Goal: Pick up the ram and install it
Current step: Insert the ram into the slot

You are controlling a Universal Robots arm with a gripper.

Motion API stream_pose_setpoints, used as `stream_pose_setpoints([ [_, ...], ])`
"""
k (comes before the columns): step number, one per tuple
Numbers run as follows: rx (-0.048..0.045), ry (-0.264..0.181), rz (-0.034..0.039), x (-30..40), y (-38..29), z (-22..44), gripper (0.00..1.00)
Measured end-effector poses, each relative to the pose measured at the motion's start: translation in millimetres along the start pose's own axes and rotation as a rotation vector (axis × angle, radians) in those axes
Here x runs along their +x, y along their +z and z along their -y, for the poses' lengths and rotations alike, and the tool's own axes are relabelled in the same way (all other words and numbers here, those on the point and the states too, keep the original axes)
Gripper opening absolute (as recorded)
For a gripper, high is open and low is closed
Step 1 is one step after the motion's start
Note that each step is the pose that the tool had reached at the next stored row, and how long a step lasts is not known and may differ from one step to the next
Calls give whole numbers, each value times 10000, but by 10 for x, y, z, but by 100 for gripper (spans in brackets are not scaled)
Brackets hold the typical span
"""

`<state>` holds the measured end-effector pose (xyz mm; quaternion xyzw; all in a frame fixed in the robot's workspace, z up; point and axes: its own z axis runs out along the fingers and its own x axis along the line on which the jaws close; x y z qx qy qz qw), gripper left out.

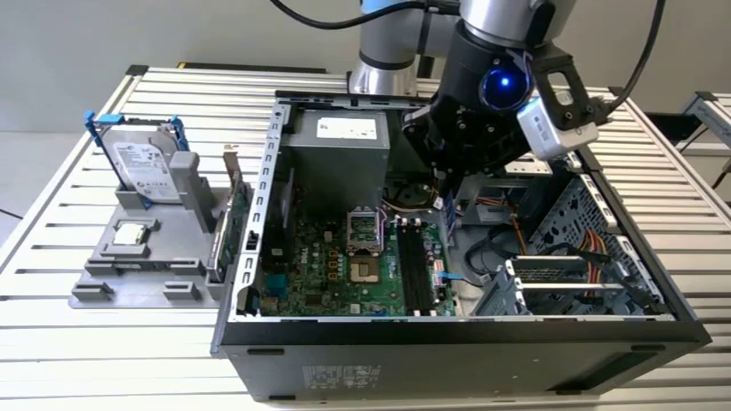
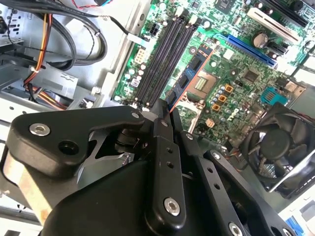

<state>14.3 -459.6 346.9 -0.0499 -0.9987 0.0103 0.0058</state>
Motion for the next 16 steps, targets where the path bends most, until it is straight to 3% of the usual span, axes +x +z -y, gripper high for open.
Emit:
stream_pose_setpoints([
  [16,1,-40,4,0,38,-1,0],
])
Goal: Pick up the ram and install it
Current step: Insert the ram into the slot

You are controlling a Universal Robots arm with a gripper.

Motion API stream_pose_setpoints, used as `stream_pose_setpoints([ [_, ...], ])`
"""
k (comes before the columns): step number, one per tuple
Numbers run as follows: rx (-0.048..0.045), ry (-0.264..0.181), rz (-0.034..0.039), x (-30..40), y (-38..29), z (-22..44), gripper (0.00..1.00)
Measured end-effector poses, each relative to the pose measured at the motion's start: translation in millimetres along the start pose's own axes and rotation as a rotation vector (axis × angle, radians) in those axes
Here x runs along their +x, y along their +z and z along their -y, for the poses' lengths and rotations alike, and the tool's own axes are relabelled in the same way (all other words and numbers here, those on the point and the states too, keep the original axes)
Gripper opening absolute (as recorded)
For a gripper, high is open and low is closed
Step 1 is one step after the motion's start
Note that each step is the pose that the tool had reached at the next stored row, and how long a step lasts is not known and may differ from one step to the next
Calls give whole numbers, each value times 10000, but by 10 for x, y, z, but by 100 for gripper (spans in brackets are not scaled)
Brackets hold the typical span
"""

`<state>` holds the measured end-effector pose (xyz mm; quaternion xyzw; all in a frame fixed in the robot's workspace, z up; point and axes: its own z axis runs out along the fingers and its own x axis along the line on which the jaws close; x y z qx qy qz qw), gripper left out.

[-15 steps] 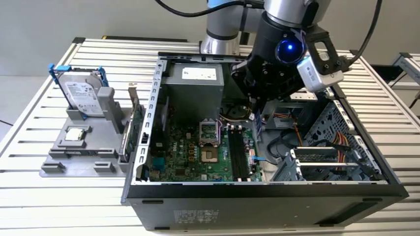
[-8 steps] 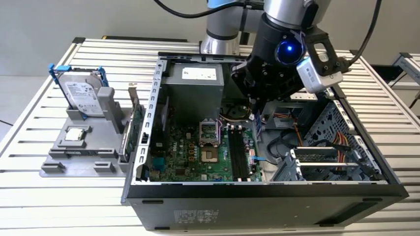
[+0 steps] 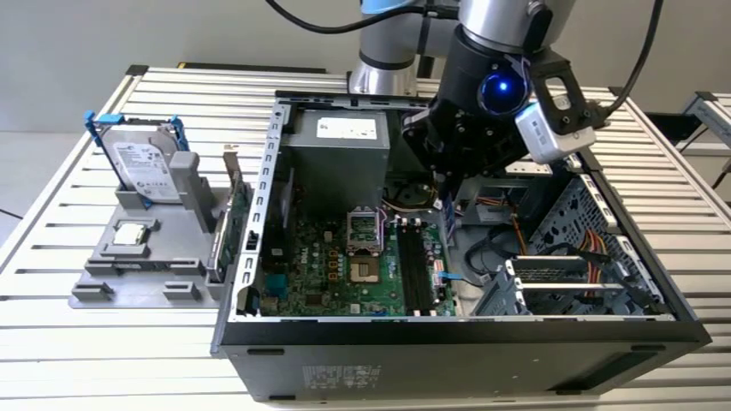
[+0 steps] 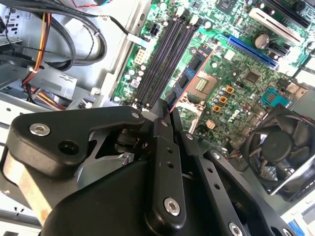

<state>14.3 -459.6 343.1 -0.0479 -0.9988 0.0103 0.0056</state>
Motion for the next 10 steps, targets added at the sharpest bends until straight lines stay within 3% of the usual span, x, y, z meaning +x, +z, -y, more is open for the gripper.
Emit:
stream_pose_setpoints([
  [10,0,-21,1,0,21,-1,0],
])
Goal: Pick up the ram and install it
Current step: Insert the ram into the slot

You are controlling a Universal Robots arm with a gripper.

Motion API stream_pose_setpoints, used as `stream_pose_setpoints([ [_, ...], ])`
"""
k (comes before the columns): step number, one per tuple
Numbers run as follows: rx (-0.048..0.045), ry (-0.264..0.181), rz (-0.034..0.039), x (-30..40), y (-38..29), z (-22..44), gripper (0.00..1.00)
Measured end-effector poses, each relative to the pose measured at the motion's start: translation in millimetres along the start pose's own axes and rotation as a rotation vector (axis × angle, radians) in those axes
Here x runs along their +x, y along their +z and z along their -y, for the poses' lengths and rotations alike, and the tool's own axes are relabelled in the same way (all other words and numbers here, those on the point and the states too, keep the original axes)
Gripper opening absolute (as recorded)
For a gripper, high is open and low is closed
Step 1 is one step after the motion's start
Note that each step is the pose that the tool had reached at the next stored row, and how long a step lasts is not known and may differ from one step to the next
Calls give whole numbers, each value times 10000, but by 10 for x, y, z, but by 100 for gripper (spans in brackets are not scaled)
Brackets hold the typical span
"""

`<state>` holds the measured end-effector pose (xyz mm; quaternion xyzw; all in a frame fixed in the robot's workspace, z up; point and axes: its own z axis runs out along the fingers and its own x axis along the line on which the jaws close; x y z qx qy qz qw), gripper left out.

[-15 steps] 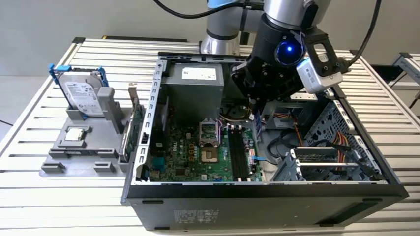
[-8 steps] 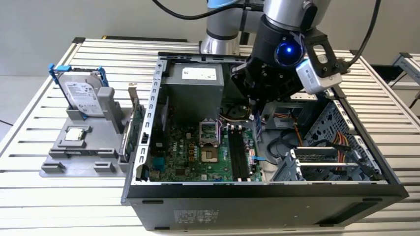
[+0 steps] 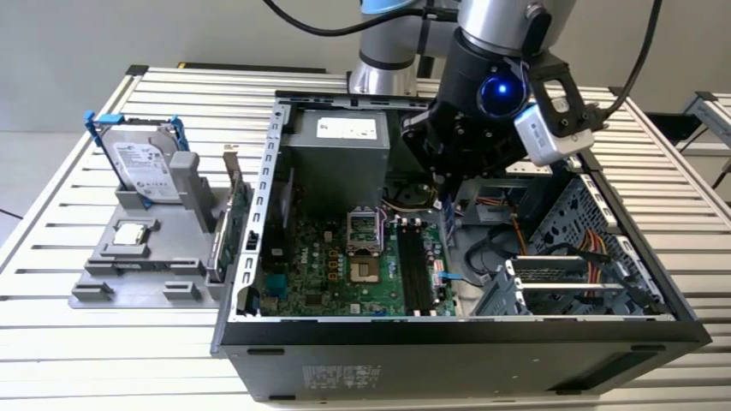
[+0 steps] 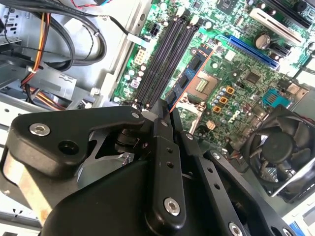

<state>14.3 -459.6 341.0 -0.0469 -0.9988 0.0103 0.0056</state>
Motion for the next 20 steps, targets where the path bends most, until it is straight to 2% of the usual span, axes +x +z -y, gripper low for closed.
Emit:
stream_pose_setpoints([
  [20,1,-33,3,0,44,-1,0],
])
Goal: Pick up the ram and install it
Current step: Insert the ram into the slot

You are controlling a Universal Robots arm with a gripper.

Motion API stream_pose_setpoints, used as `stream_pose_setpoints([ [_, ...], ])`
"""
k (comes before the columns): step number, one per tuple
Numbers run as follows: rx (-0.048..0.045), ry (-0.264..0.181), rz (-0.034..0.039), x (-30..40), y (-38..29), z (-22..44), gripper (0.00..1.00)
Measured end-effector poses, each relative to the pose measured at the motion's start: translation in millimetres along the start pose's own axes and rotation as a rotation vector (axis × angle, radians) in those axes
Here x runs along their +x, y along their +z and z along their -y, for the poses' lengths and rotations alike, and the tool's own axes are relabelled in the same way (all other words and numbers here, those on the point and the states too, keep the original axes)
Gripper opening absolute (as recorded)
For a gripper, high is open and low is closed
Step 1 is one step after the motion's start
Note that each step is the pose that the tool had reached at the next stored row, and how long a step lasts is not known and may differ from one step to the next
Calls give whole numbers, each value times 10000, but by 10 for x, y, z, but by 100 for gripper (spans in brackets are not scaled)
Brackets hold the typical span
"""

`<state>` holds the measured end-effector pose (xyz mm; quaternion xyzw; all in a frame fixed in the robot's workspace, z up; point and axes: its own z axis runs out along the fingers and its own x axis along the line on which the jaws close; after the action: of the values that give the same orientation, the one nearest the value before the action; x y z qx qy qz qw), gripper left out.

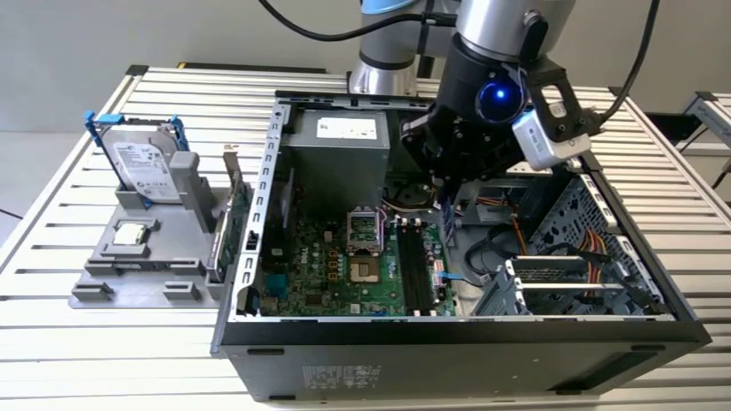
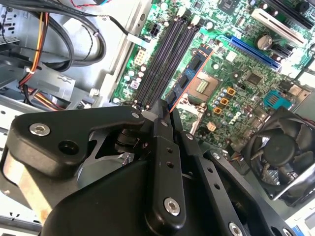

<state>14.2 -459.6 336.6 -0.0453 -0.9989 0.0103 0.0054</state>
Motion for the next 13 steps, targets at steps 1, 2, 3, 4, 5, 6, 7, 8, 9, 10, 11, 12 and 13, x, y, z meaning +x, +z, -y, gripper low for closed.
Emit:
stream_pose_setpoints([
  [1,0,-1,0,0,2,0,0],
  [2,0,-3,0,0,4,0,0],
  [3,0,-5,1,0,7,0,0],
  [4,0,-7,1,0,9,0,0],
  [5,-1,-9,1,0,11,0,0],
  [6,0,-10,1,0,13,0,0],
  [7,-1,-12,1,0,15,0,0],
  [8,-1,-16,2,-1,18,-1,0],
  [9,0,-18,1,-1,19,-1,0],
  [10,0,-19,2,-1,21,0,0],
  [11,-1,-21,1,-1,23,-1,0],
  [12,0,-21,1,-1,25,-1,0],
  [13,0,-22,1,0,27,-1,0],
])
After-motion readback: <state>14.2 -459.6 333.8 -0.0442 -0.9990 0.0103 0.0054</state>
